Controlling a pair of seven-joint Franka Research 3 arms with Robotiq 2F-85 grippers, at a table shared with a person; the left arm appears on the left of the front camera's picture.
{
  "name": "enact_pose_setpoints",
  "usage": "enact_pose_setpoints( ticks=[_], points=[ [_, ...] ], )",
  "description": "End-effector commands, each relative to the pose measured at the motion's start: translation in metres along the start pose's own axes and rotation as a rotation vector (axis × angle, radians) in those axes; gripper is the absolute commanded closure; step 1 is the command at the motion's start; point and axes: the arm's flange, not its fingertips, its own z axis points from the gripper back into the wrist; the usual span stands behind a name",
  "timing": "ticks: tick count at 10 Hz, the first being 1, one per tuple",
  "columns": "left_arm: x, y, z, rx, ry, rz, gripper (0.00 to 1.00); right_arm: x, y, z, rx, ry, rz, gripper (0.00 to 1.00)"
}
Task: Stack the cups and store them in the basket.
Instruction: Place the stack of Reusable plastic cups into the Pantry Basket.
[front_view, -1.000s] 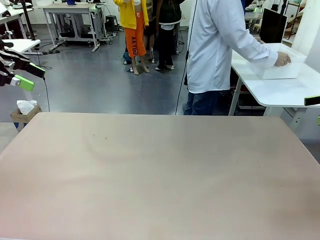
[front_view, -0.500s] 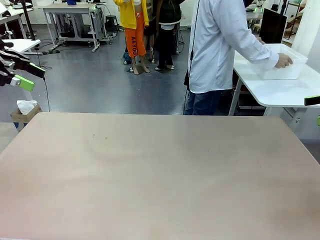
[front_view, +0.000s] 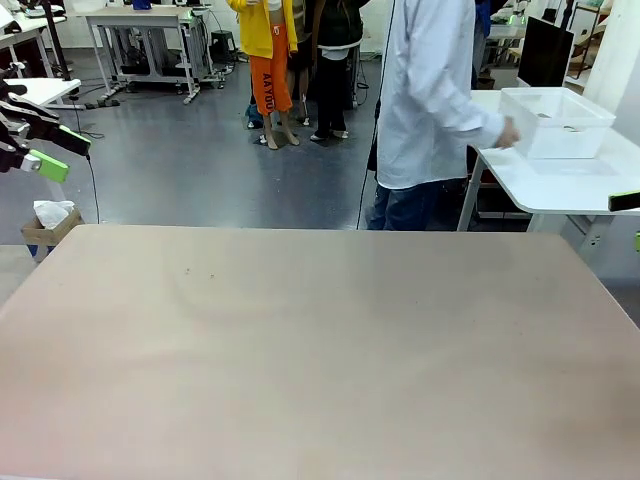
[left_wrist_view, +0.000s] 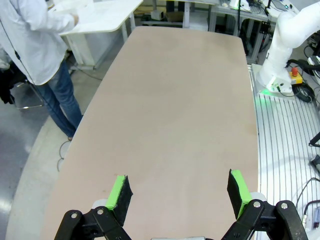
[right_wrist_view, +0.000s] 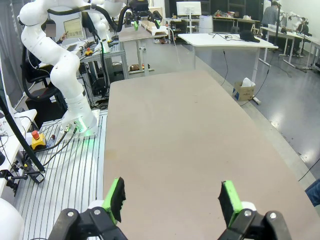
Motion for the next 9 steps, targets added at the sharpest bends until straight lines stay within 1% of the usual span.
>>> enact_pose_setpoints(
  ticks=[1, 9],
  points=[
    [0.0029, 0.0002, 0.0008, -0.004, -0.016, 0.015, 0.00, 0.0047, 0.0003, -0.0002, -0.006, -0.022, -0.017, 0.00],
    [0.0029, 0.0002, 0.0008, -0.004, -0.016, 0.015, 0.00, 0.0047, 0.0003, -0.0002, -0.006, -0.022, -0.017, 0.00]
  ],
)
